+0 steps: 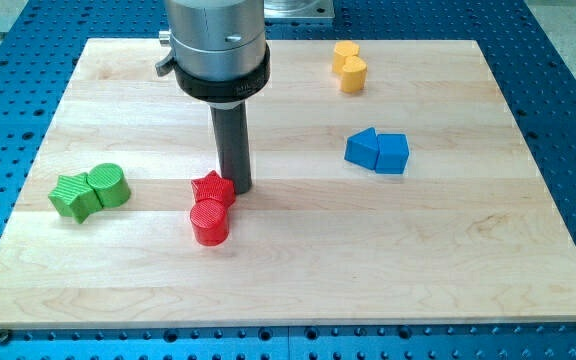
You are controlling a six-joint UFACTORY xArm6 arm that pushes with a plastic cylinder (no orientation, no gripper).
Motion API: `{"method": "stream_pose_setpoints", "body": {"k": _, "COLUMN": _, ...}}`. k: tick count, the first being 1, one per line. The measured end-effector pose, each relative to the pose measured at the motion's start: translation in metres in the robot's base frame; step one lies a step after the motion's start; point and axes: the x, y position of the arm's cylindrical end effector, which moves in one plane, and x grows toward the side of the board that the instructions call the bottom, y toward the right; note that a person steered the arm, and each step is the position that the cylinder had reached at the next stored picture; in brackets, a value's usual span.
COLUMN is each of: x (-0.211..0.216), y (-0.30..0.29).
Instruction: Move the red circle close to the green blocks
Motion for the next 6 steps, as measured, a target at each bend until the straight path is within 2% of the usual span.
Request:
{"method": "stream_pose_setpoints", "body": {"k": 2, "x": -0.014, "y": 0.0}}
{"method": "stream_pose_setpoints", "body": {"k": 3, "x": -0.002, "y": 0.018}}
{"method": "stream_pose_setpoints", "body": {"k": 4, "x": 0.032, "y": 0.021}}
{"method": "stream_pose_setpoints", "body": {"k": 5, "x": 0.076, "y": -0.014}}
{"method": "stream_pose_setpoints", "body": {"k": 6, "x": 0.105, "y": -0.093}}
